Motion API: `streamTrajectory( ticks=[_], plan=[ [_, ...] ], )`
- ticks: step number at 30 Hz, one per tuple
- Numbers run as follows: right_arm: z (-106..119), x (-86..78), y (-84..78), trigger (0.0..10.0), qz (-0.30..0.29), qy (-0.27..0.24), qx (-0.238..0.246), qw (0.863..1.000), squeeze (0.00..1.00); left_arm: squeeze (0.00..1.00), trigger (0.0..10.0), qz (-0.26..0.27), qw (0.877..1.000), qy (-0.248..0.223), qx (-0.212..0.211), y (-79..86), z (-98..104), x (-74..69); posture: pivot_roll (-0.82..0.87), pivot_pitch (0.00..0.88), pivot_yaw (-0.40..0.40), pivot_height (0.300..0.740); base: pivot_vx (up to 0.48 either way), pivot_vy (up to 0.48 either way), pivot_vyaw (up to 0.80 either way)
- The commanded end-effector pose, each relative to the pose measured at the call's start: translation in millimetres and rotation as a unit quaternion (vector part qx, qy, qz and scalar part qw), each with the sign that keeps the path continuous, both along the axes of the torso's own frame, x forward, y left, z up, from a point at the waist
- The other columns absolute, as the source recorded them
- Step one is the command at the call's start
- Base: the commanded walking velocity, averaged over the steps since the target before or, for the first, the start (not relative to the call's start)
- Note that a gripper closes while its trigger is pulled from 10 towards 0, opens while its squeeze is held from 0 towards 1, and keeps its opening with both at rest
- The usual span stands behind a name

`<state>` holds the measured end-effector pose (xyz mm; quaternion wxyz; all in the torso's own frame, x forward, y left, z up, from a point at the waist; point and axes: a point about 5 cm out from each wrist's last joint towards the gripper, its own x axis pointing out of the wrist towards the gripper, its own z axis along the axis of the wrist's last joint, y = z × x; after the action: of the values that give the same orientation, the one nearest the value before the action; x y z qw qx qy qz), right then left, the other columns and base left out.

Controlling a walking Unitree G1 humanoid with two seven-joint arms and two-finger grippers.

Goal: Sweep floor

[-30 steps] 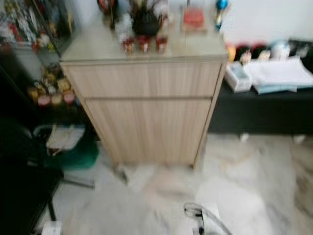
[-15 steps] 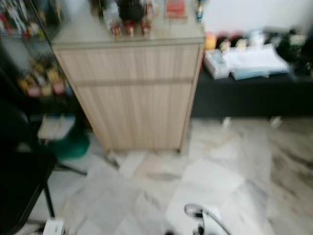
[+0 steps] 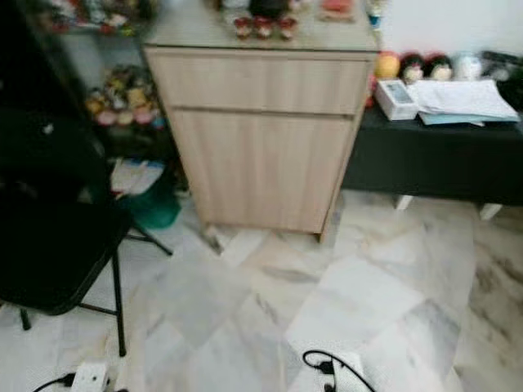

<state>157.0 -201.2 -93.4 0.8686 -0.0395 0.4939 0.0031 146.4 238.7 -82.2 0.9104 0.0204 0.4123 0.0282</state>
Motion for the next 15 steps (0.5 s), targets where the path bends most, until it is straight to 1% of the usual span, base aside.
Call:
streamTrajectory(
  ticks=[1,15],
  plan=[
    [-2.0,-6.5,-5.2,10.0,0.003,0.016,-0.007,1.000,0.00,0.00,10.0,0.007,1.000,0.019,-0.010,-3.7,-6.1,-12.4,-0.07,0.088,0.015,0.740,-0.322,0.000,0.80],
    [-2.9,-12.0,-11.6,10.0,0.011,0.026,-0.013,1.000,0.00,0.00,10.0,0.007,1.000,0.021,-0.011,-5.1,-6.9,-14.1,-0.07,0.067,0.010,0.740,-0.319,0.000,0.80]
  ],
)
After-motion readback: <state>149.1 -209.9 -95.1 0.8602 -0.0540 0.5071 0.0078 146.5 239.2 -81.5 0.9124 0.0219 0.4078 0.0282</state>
